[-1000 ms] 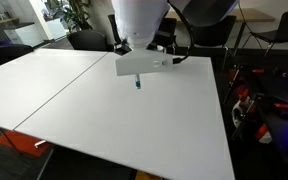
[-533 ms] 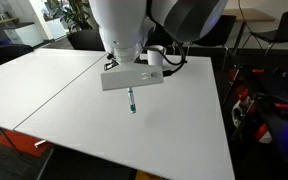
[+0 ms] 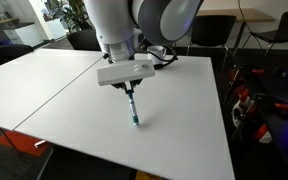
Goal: Take the marker out of the mug and put it on the table
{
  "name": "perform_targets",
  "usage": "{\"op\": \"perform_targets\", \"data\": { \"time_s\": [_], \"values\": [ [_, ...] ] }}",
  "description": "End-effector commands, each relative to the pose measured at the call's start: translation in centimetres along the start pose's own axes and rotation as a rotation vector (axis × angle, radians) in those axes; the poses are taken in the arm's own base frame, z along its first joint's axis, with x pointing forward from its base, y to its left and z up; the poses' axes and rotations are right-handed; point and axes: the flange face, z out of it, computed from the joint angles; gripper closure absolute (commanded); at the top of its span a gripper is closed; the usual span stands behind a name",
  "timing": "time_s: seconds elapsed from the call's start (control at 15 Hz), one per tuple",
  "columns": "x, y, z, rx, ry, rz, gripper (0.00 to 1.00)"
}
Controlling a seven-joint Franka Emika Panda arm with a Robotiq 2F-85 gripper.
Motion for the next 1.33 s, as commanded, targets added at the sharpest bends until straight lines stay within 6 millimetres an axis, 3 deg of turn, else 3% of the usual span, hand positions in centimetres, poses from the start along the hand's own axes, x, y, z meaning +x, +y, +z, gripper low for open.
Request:
{"op": "perform_targets", "data": {
  "time_s": [0.0,0.07,0.27,0.6,1.0,1.27],
  "values": [
    [1.1,-0.9,1.1,-0.026,-0.072,0.006,0.92],
    [1.3,-1.0,1.4,-0.039,-0.077,0.014,0.55],
    [1.7,-1.3,2.0,-0.059,-0.072,0.041,0.41],
    [0.3,-1.1,1.5,-0.092,0.094,0.09,0.02],
    [-3.4,0.0,0.0,-0.14,0.249,-0.014,0.0],
    [-4.3,0.0,-0.7,-0.118,0.297,-0.026,0.0]
  ]
}}
